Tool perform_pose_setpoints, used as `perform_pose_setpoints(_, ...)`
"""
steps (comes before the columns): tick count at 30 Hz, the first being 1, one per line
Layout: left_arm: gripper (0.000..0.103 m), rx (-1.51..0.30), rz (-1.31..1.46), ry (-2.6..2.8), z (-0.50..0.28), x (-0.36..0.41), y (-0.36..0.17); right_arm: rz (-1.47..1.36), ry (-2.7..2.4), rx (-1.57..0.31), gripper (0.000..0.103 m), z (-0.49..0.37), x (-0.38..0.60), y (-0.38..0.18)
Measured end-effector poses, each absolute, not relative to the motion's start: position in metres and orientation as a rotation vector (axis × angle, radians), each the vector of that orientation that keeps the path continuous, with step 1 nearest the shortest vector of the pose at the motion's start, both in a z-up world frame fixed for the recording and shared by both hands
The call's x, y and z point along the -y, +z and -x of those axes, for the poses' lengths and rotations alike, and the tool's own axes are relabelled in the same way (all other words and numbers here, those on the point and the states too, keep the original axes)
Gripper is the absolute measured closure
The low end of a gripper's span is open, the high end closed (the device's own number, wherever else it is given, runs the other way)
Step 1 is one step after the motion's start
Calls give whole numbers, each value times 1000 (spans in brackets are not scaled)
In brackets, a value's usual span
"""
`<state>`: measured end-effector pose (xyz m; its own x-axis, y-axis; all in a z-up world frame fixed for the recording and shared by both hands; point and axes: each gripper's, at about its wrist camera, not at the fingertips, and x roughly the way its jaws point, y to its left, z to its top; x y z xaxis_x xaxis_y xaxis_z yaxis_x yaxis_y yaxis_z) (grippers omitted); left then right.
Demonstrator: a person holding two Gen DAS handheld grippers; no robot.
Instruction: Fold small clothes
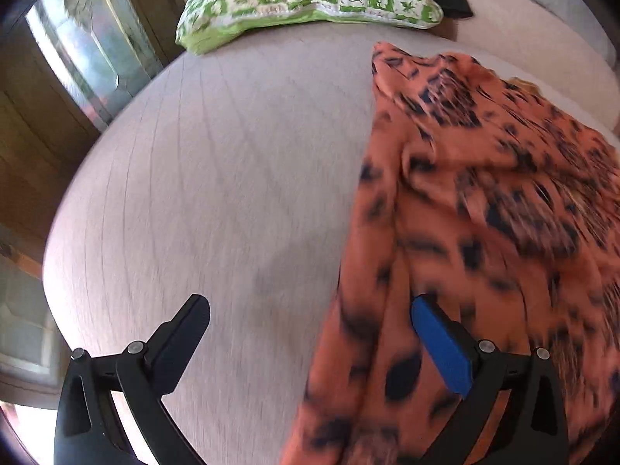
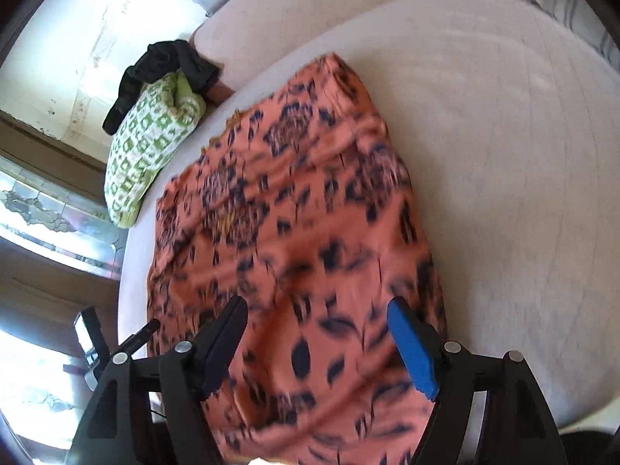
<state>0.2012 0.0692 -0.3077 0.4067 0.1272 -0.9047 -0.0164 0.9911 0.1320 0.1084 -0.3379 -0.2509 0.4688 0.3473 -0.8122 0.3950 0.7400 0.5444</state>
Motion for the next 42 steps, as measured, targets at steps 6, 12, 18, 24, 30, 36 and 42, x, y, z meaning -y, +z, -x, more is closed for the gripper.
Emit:
perform_pose_setpoints(6,0,-1242,62,36,-143,-92,-315,-785,-8,-1112,25,-74,333,-252)
perform_pose_setpoints(12,3,-1325,116,-38,-106,-87,-323,-762,43,-1149,25,-48,322,-245)
perform_pose_setpoints(18,61,-1329,113,-116,-73,-84,-320,-721,-12,-1184,25,-21,333,-246)
perform_pose_setpoints(24,50,-1341,162,-119,-59,-103,-321,-741,36,-1291,25,2,322,-262)
perform_pose_setpoints(30,31,-1400,283,-96,-53,-140,-337,-831,-86,-1349,25,5,320,-296)
perform_pose_setpoints(36,52,-1422,344,-108,-67,-171,-359,-873,-130,-1357,54,10,321,-307)
perform_pose_setpoints(42,83,-1409,310,-189,-67,-166,-358,-833,-102,-1324,90,25,330,-295)
